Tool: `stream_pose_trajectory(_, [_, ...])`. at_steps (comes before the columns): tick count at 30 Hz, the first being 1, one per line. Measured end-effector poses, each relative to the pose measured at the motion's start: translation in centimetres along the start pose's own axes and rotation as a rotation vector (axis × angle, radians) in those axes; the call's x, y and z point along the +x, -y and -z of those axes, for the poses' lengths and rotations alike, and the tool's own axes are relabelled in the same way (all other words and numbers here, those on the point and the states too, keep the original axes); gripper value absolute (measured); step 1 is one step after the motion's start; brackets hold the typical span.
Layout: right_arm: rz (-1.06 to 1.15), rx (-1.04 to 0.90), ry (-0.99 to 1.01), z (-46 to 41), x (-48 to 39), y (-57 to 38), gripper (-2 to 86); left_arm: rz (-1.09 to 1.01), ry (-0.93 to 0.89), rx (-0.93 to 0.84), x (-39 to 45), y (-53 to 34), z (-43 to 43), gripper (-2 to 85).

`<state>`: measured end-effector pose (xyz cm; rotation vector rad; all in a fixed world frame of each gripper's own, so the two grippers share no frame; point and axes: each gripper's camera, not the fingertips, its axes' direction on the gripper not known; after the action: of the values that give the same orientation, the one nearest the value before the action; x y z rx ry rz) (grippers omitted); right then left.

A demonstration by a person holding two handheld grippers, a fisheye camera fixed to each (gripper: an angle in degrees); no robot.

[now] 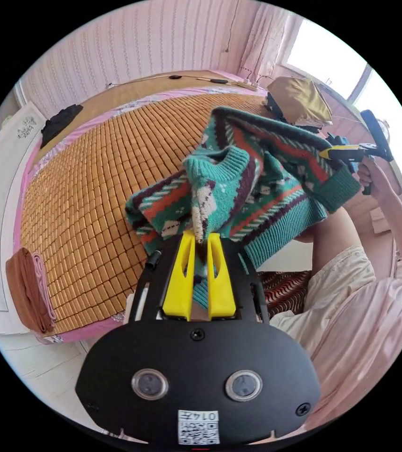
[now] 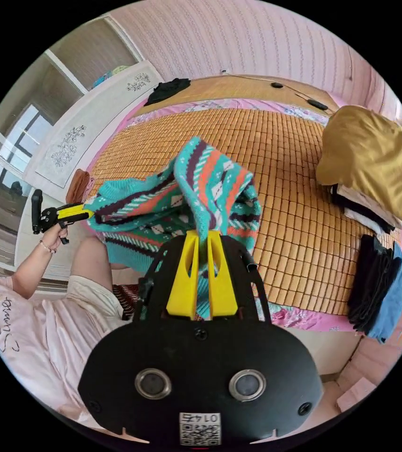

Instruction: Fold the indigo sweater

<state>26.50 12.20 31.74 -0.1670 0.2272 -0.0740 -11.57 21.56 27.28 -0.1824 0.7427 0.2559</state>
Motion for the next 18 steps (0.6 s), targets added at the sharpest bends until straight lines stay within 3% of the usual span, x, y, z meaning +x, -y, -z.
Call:
stream_pose_trajectory(4, [-0.157, 0.078, -0.156, 4.1, 5.8, 3.3, 3.1, 0.073, 0.106, 0.123, -6.7, 8.5, 2.6, 5.5])
stream_pose_trajectory(8, [-0.185, 0.129, -0.232, 5.2, 6.6, 4.4, 3.4, 0.358, 0.23, 0.224, -13.6, 13.7, 3.9, 4.4])
stream_pose_trajectory(11, [-0.142, 0.126, -0.351, 3.3, 5.6, 3.6, 3.2, 0.273, 0.043, 0.306, -13.6, 12.8, 4.1, 6.0])
stream_pose_trajectory(13, [-0.107, 0.069, -0.322, 0.9, 5.0, 3.4, 3.5, 0.173, -0.006, 0.278, -11.1, 11.6, 2.1, 6.2])
stream_pose_trajectory(18, [-0.028, -0.19, -0.008, -8.8, 1.3, 2.8, 6.0, -0.046, -0.208, -0.05, -1.1, 9.4, -12.9, 9.5])
